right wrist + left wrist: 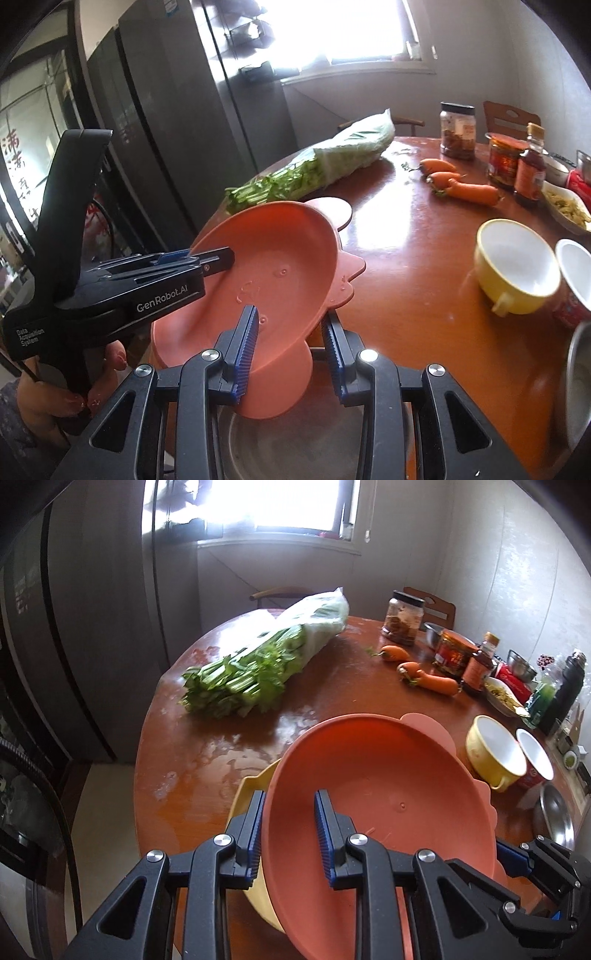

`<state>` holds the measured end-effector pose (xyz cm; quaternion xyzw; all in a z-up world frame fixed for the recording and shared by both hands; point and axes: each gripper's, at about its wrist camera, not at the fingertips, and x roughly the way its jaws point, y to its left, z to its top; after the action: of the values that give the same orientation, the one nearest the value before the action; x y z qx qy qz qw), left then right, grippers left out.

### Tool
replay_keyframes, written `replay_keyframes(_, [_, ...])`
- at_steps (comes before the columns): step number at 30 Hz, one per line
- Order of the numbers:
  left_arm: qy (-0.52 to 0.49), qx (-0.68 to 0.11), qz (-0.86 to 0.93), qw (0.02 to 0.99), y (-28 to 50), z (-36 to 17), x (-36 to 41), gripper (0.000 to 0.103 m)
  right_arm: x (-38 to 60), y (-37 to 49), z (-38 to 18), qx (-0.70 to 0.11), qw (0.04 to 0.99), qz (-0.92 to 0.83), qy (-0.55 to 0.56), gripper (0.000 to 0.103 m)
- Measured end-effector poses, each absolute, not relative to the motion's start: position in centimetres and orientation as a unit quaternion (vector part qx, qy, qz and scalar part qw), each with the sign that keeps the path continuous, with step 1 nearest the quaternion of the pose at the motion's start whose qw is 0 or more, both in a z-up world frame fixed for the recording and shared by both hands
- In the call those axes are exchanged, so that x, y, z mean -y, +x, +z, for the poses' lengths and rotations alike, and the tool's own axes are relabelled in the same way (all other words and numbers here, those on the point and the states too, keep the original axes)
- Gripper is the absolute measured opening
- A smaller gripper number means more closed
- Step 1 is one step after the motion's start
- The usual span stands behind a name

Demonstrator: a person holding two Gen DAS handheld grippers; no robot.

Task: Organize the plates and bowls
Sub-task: 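Lift the pink pig plate with the left gripper and carry it over the tray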

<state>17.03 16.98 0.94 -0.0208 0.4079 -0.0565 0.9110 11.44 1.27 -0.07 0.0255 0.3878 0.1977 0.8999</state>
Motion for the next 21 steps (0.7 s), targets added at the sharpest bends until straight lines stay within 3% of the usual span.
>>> replay_keyframes(21, [-0.01,-0.42,-0.052,0.906,19.9,-1.5,-17.7,0.029,-3.5,13.2,-2.8,-0.423,0.885,0.193,0.007,0.038])
